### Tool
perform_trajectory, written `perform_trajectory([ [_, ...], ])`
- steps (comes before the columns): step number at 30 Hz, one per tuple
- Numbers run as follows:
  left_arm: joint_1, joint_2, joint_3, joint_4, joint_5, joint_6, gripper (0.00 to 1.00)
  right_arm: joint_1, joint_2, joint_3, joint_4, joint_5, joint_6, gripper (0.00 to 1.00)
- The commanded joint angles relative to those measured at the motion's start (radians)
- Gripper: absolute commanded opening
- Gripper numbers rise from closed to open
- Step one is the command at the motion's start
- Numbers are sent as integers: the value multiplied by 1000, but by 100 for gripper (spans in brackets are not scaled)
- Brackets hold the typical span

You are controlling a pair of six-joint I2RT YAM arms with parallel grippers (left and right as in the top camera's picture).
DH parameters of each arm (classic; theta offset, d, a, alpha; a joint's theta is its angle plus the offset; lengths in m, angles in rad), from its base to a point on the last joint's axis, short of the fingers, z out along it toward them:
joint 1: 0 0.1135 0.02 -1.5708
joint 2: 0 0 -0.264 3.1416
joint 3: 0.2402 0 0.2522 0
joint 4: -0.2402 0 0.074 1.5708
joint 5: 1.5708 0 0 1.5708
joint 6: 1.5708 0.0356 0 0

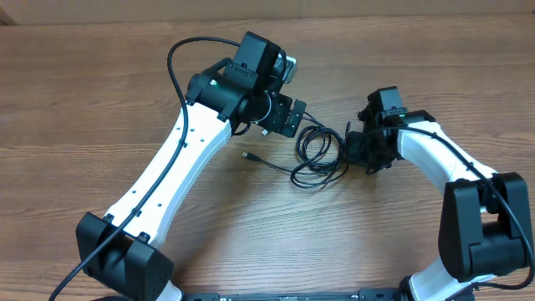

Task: Untangle cables

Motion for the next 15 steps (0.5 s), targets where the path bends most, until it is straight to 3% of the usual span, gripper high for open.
perform_trajectory([
  [1,0,-26,9,-1,-10,-10,100,-6,0,-8,19,-67,-8,41],
  [11,0,-26,9,-1,-10,-10,100,-7,0,-32,68,-118,1,29],
  [15,0,-26,9,-1,-10,-10,100,-8,0,-39,74,-118,1,18],
])
